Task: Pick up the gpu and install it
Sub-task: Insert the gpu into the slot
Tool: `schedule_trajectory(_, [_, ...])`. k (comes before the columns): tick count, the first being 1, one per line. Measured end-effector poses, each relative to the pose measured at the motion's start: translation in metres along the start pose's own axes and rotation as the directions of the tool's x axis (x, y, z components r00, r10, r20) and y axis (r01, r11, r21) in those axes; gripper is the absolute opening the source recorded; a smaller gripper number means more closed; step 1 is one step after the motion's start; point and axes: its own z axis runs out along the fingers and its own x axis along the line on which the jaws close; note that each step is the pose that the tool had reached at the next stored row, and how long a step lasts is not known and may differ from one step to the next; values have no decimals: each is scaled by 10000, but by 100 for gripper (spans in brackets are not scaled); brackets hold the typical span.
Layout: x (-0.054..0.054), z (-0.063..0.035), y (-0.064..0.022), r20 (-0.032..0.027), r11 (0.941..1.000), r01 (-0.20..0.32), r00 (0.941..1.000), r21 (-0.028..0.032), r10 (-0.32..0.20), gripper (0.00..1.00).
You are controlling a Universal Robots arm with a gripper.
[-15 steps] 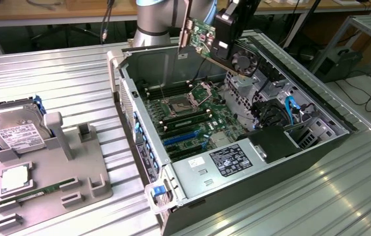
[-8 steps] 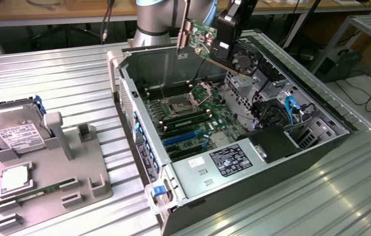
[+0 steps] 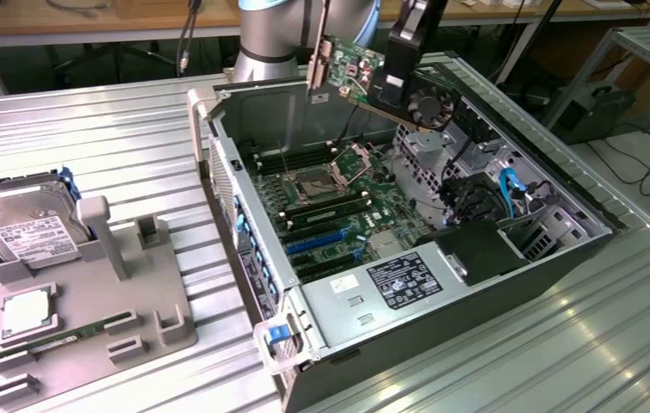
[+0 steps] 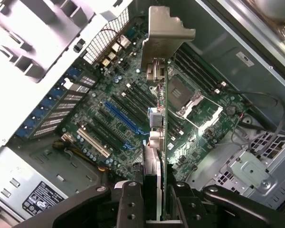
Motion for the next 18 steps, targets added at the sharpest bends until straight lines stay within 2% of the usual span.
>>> schedule_trajectory(6, [0, 3, 0, -8, 9971, 764, 9971, -9, -764, 27])
schedule_trajectory(13, [1, 6, 0, -15, 9861, 1659, 9861, -21, -1659, 27])
schedule_trajectory(15, [1, 7, -1, -19, 9794, 2020, 9794, -25, -2020, 27])
schedule_trajectory(18, [1, 9, -1, -23, 9631, 2690, 9631, -35, -2690, 27])
